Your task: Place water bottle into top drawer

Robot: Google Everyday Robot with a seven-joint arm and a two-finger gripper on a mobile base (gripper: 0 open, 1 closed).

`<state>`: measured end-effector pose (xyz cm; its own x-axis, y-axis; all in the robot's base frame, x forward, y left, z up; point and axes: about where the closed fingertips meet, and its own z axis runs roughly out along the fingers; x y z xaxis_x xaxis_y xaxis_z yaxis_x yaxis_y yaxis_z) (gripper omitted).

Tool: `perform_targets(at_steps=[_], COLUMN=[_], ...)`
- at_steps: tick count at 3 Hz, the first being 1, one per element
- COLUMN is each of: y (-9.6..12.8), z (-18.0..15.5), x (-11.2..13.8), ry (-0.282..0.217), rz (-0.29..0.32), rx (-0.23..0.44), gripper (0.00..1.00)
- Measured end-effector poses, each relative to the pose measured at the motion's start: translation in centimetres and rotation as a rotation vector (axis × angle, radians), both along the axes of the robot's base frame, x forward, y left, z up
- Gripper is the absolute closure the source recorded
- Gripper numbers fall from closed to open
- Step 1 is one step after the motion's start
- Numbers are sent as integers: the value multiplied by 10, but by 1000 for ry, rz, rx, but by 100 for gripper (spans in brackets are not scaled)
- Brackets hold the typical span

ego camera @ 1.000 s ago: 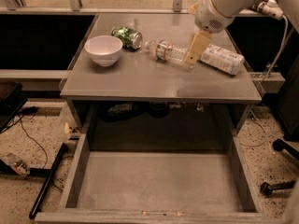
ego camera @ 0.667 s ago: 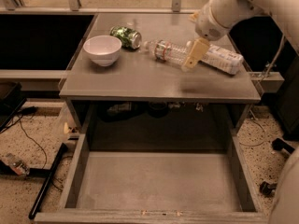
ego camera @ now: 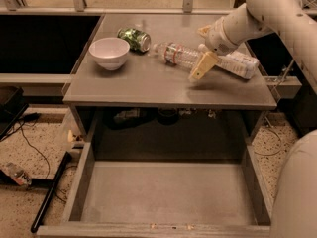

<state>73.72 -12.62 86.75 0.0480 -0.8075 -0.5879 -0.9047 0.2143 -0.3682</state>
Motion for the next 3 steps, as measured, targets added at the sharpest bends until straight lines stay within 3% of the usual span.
perform_targets(at_steps=[1,3], y=[6,6], z=[-15,-16], x=[4,5], ry=[43,44], rz=[21,22], rx=[42,44], gripper=[0,42])
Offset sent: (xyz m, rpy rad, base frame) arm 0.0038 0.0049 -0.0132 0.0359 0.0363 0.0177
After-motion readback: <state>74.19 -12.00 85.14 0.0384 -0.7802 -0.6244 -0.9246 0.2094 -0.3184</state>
